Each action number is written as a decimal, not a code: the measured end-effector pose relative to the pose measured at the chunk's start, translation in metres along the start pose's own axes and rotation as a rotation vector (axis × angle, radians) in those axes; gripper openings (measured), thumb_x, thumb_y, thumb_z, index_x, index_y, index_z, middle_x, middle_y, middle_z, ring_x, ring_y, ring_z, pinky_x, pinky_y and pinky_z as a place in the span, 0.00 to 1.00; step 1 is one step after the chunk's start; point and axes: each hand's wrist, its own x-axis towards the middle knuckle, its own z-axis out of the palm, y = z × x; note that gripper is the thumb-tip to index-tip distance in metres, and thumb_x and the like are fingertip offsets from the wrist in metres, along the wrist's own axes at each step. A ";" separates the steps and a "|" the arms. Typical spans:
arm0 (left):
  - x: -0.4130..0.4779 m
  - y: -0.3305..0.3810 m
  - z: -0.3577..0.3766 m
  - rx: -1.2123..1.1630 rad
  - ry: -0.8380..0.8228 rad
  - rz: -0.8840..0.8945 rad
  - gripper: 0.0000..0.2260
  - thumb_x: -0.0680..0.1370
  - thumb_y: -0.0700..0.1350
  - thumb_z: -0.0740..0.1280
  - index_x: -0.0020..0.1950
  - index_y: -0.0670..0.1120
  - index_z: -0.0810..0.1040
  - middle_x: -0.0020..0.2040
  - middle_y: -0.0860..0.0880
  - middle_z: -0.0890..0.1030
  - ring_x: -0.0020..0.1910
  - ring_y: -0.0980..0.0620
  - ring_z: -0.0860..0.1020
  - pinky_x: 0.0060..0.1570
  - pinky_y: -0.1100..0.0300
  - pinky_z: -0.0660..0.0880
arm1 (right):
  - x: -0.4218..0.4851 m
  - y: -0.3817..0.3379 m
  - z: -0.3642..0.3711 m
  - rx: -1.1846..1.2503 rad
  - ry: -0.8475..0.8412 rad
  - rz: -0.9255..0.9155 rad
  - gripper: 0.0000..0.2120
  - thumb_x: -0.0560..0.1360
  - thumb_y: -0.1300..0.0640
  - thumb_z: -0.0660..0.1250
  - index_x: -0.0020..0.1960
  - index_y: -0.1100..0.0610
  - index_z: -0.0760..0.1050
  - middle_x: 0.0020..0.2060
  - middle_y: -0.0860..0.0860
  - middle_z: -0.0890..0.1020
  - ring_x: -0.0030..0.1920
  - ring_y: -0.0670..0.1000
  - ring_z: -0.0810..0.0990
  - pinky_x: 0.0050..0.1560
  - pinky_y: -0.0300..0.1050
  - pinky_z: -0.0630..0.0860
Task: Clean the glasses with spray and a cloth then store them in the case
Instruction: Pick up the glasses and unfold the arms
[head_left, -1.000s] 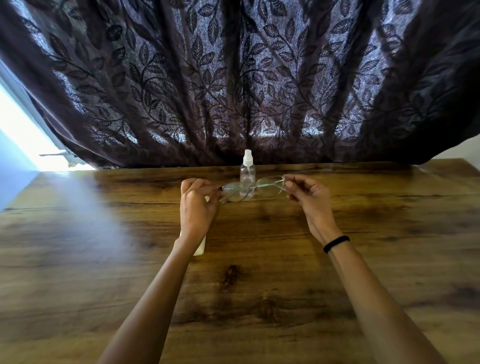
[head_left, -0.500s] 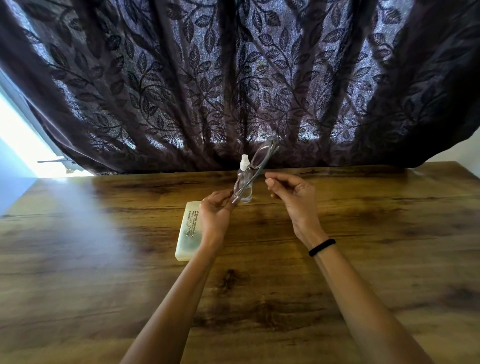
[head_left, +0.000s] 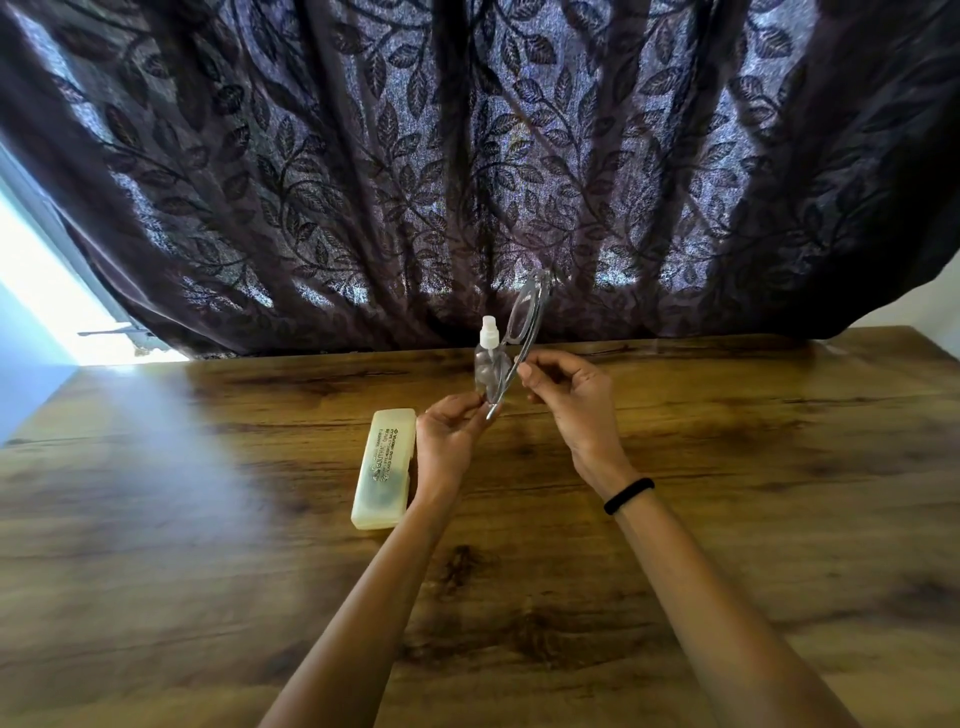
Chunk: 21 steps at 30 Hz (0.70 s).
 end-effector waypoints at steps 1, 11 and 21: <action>0.000 0.001 -0.001 0.035 -0.018 0.029 0.07 0.71 0.35 0.71 0.48 0.41 0.81 0.48 0.40 0.83 0.49 0.46 0.80 0.52 0.57 0.76 | 0.000 0.000 0.000 -0.027 -0.003 -0.010 0.07 0.71 0.65 0.69 0.43 0.53 0.79 0.34 0.44 0.83 0.32 0.40 0.78 0.34 0.34 0.76; 0.039 0.051 -0.041 0.491 0.114 0.397 0.10 0.70 0.41 0.73 0.50 0.43 0.82 0.44 0.46 0.83 0.46 0.45 0.79 0.53 0.51 0.74 | 0.010 0.000 -0.018 -0.793 -0.014 -0.278 0.02 0.76 0.64 0.63 0.46 0.62 0.74 0.43 0.51 0.74 0.42 0.47 0.73 0.43 0.27 0.68; 0.055 0.087 -0.022 1.007 -0.205 0.952 0.07 0.69 0.43 0.73 0.46 0.43 0.85 0.44 0.48 0.82 0.55 0.42 0.72 0.54 0.55 0.70 | 0.011 0.002 -0.019 -1.153 -0.122 -0.334 0.03 0.76 0.62 0.63 0.48 0.59 0.76 0.46 0.51 0.77 0.51 0.50 0.72 0.44 0.38 0.72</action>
